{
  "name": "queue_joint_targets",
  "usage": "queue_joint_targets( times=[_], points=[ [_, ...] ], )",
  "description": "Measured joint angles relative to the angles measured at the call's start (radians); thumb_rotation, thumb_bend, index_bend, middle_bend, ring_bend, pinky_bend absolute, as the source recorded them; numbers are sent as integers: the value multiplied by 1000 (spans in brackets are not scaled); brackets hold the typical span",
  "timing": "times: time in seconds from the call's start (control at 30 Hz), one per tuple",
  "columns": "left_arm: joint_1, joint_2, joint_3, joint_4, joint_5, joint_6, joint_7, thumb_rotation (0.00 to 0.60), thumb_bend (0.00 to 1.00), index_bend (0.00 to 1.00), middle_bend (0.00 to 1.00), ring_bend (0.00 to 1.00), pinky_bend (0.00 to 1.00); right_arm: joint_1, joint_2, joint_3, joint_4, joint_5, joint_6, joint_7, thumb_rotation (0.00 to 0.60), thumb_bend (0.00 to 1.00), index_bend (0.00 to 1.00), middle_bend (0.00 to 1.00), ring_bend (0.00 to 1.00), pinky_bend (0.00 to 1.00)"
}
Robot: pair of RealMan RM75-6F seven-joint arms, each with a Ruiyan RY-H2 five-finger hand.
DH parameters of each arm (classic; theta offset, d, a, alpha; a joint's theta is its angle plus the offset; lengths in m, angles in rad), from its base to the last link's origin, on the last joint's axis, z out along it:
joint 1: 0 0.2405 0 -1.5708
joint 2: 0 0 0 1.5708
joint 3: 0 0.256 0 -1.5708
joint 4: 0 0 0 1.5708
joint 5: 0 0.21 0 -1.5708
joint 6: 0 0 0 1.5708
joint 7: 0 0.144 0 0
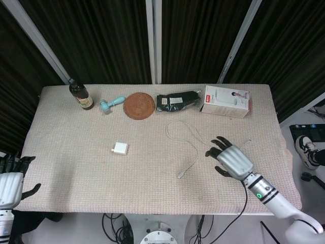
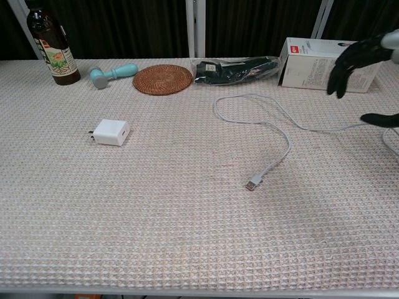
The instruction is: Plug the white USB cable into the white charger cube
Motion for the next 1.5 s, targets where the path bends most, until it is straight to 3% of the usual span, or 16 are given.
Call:
queue_joint_targets(
  times=[0.17, 0.43, 0.73, 1.03, 1.5],
  points=[
    [-1, 3, 1, -1, -3, -7, -3, 600, 137, 204, 210, 33, 0, 138, -117, 8, 34, -6, -147, -83, 600, 278, 405, 387, 142, 124],
    [1, 0, 4, 13, -18, -23, -22, 600, 138, 204, 207, 33, 0, 184, -266, -26, 140, -3, -184, -205, 600, 273, 434, 391, 157, 125],
    [-3, -6, 4, 26, -21, -34, -33, 600, 138, 205, 204, 33, 0, 173, -347, -70, 235, -1, -131, -246, 600, 272, 447, 391, 159, 117],
    [-5, -5, 4, 29, -23, -40, -36, 600, 138, 205, 203, 33, 0, 187, -408, -80, 293, 15, -118, -248, 600, 271, 447, 392, 159, 113],
    [-8, -5, 3, 32, -27, -49, -40, 600, 138, 204, 197, 33, 0, 207, -428, -96, 316, 48, -125, -233, 600, 307, 476, 392, 162, 113]
  ],
)
